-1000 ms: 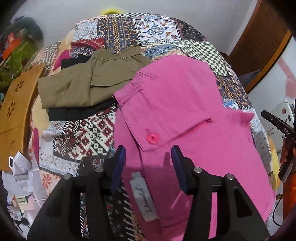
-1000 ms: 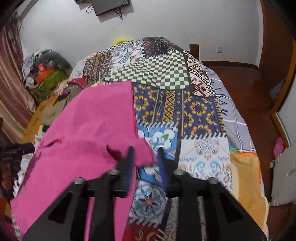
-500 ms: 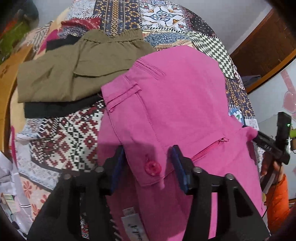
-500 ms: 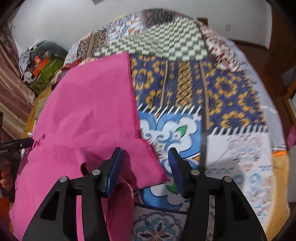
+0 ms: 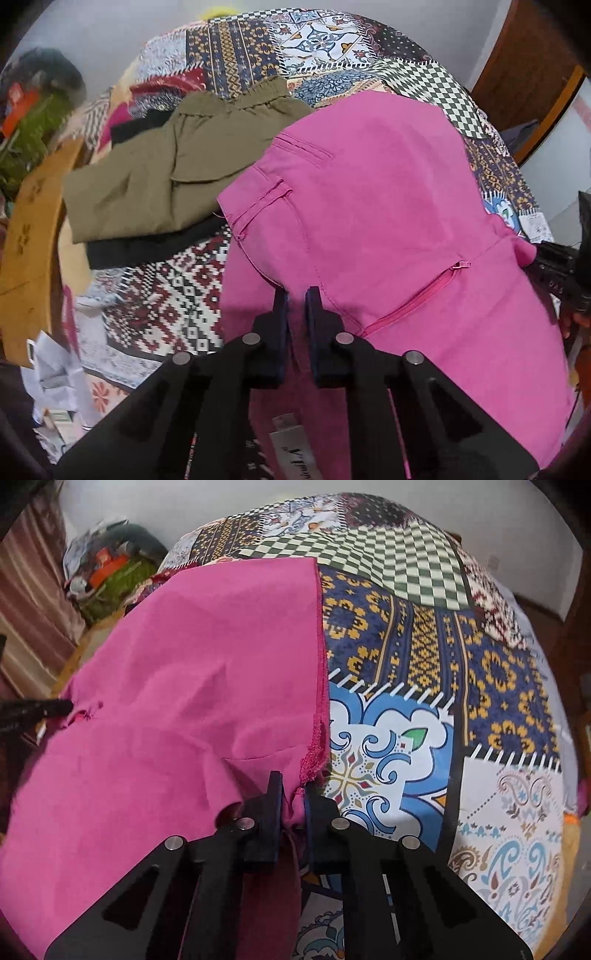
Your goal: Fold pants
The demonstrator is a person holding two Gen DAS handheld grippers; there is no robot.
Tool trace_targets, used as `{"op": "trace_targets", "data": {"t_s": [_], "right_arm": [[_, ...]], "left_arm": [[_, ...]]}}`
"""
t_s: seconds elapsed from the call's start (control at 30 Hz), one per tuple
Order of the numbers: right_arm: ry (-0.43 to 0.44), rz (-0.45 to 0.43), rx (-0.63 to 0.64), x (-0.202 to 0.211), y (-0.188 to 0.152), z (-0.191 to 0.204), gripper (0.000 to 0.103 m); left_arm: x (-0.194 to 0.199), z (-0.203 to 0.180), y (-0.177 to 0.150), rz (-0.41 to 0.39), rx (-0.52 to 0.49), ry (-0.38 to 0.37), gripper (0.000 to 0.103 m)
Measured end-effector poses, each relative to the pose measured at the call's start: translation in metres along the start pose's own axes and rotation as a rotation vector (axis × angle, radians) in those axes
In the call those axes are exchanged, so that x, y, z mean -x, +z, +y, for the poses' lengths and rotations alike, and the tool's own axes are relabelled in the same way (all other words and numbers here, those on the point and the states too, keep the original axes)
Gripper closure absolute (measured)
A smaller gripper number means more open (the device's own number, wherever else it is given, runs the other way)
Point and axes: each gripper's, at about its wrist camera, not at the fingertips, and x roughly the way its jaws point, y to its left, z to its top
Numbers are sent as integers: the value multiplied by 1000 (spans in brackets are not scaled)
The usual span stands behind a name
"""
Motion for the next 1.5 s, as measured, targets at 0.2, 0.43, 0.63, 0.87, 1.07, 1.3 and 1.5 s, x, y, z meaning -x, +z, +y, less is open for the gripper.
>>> {"op": "trace_targets", "data": {"t_s": [0.2, 0.43, 0.63, 0.87, 1.07, 1.3, 1.5], "right_arm": [[-42, -1, 21, -2, -1, 0, 96], [-149, 4, 58, 11, -10, -10, 96], [-182, 13, 0, 24, -12, -23, 81], [-195, -77, -21, 59, 10, -32, 60], [-176, -172, -23, 69, 44, -34, 52], [-163, -184, -7, 39, 80, -35, 49], [-150, -145, -16, 3, 109, -47, 49]], "left_arm": [[-1, 11, -7, -12, -10, 87, 100], [23, 38, -16, -60, 30, 77, 100], [30, 31, -3, -89, 26, 70, 94], [28, 25, 34, -157, 56, 42, 53], [9, 32, 75, -151, 90, 27, 51], [-25, 25, 104, -106, 25, 27, 51], [-71, 31, 112, -11, 46, -15, 51]]}}
